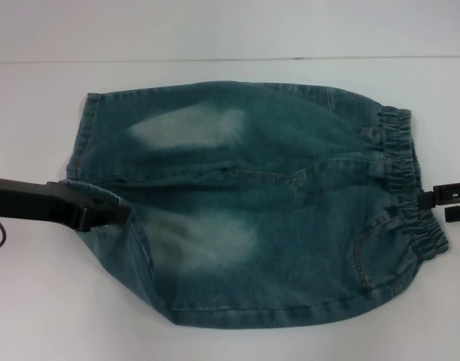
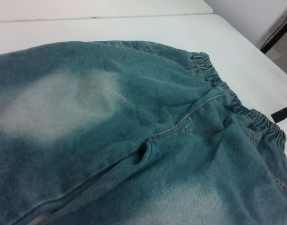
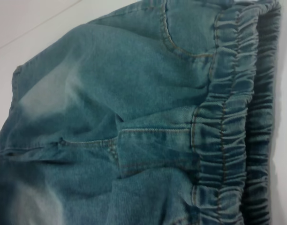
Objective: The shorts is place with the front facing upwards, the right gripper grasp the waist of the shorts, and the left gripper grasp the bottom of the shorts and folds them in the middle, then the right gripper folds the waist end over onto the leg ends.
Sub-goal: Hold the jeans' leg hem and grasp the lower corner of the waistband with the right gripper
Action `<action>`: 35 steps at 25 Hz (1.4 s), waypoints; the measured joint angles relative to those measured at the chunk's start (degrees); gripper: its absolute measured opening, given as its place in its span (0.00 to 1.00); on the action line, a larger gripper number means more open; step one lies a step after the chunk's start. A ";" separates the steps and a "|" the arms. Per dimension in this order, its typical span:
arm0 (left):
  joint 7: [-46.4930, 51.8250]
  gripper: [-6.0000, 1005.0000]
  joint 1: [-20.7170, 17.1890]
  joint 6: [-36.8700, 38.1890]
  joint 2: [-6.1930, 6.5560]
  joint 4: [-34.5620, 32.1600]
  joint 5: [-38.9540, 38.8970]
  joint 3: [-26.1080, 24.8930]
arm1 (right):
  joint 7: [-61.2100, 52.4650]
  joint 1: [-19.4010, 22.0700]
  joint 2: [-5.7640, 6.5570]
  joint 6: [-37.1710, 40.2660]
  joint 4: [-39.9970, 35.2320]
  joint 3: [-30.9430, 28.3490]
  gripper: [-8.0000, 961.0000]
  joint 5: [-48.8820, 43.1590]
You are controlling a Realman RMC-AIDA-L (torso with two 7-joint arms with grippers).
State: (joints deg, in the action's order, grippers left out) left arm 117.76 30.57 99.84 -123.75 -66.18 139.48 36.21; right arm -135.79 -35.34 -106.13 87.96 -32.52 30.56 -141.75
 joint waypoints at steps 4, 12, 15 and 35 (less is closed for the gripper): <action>-0.04 0.06 0.01 0.00 0.00 0.00 0.00 0.00 | 0.00 -0.09 -0.25 -0.57 0.00 -0.01 0.95 0.06; -0.07 0.06 0.01 0.00 0.00 0.00 -0.06 0.00 | 0.00 -0.08 -0.78 -1.12 0.00 -0.05 0.95 0.14; -0.08 0.06 -0.06 0.03 0.00 0.00 -0.33 0.00 | 0.00 -0.08 -1.02 -1.31 0.01 -0.06 0.95 0.17; -0.59 0.06 -0.16 0.09 -0.06 0.05 -0.53 0.00 | 0.48 -0.08 -1.83 -2.26 0.71 -0.11 0.94 0.78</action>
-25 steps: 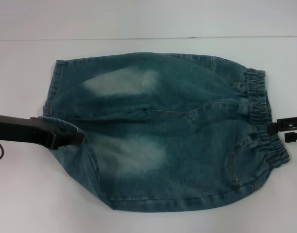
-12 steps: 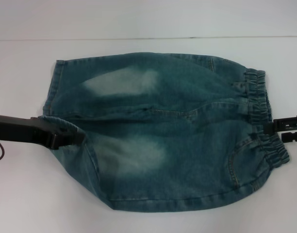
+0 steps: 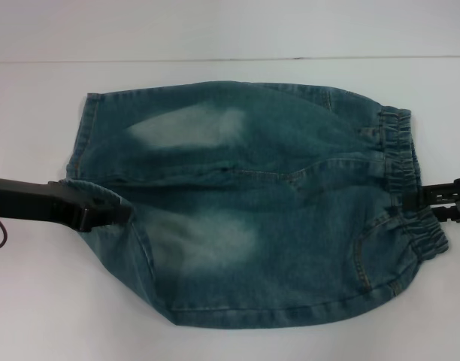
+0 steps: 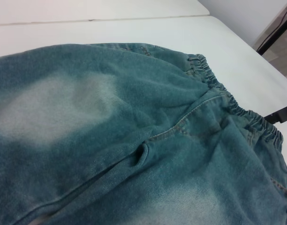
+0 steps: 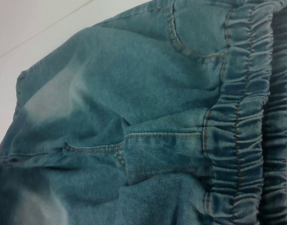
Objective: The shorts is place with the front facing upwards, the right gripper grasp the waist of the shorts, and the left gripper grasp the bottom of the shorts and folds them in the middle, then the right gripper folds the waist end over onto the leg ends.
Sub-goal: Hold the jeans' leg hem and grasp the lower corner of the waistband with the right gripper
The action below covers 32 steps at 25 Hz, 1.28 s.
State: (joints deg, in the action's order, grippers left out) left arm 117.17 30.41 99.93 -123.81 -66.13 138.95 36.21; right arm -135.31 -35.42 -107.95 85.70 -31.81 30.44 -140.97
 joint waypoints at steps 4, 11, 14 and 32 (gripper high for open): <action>-0.10 0.06 0.01 0.00 -0.03 0.03 0.00 0.00 | 0.03 0.00 -0.23 0.00 0.00 -0.04 0.93 0.00; -0.10 0.06 0.06 0.00 -0.03 0.13 0.00 0.00 | 0.19 0.00 -0.78 -0.04 0.08 -0.04 0.93 0.47; -0.13 0.06 0.08 0.00 -0.03 0.13 0.00 0.00 | 0.58 0.00 -0.91 -0.04 0.48 -0.04 0.93 1.64; -0.19 0.06 0.18 0.00 -0.03 0.24 -0.38 0.01 | 2.13 0.13 -0.55 -0.31 1.40 2.87 0.42 1.92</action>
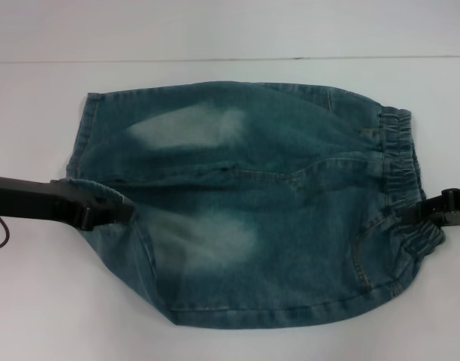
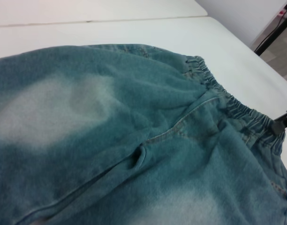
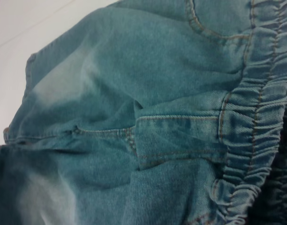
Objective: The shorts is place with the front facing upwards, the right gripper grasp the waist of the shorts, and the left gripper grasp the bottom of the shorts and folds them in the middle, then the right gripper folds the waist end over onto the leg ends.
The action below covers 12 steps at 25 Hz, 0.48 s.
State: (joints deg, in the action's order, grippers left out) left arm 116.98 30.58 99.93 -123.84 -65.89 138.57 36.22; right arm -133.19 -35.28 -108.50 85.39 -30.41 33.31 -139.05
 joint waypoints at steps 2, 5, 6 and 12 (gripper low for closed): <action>0.00 0.06 0.00 0.00 0.00 0.02 -0.33 0.03 | 0.55 0.12 -0.07 0.00 -0.14 0.06 0.37 -0.02; 0.00 0.06 0.00 0.02 0.00 0.06 -0.45 0.08 | 0.71 0.29 -0.05 0.16 -0.50 0.08 0.31 -0.05; 0.00 0.06 0.00 0.04 0.00 0.08 -0.45 0.08 | 0.72 0.31 0.01 0.26 -0.55 0.08 0.28 -0.05; 0.00 0.06 0.00 0.09 0.00 0.15 -0.49 0.09 | 1.11 0.41 0.24 0.50 -0.58 -0.40 0.14 0.29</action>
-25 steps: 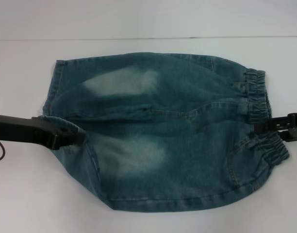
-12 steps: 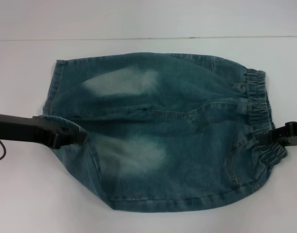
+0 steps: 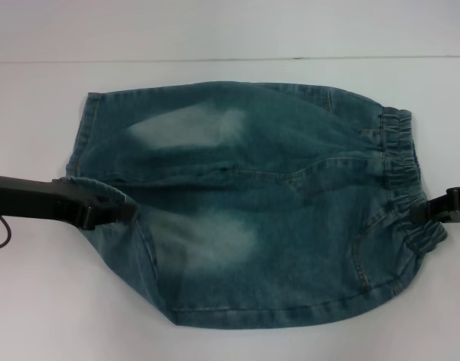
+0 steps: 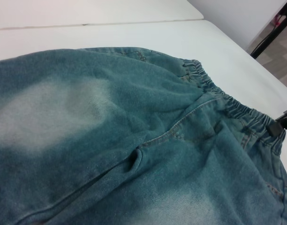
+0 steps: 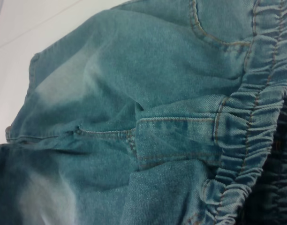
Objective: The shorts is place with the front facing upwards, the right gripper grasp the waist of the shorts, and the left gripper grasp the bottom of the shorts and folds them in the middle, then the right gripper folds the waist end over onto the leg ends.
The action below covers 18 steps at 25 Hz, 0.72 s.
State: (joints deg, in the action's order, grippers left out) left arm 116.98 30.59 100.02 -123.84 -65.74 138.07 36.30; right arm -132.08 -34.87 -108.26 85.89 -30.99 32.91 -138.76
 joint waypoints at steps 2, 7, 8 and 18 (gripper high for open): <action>0.00 0.06 0.00 0.00 0.00 0.00 -0.01 0.00 | 0.26 0.05 -0.01 0.02 -0.01 -0.31 0.08 0.17; -0.03 0.06 -0.05 0.00 0.00 0.01 -0.60 0.00 | 0.63 0.08 -0.12 0.03 0.01 -1.17 0.06 0.52; -0.10 0.06 -0.14 -0.01 0.00 0.05 -0.95 0.00 | 0.70 0.08 -0.14 0.16 0.06 -1.49 0.06 0.93; -4.70 0.06 -2.38 -2.64 0.55 3.10 -8.49 -1.59 | 1.92 2.64 0.20 1.65 0.36 -4.33 0.05 10.52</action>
State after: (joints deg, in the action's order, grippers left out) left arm 112.28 28.21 97.38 -123.29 -62.63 129.58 34.71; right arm -130.16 -32.22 -108.06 87.54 -30.63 28.58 -128.24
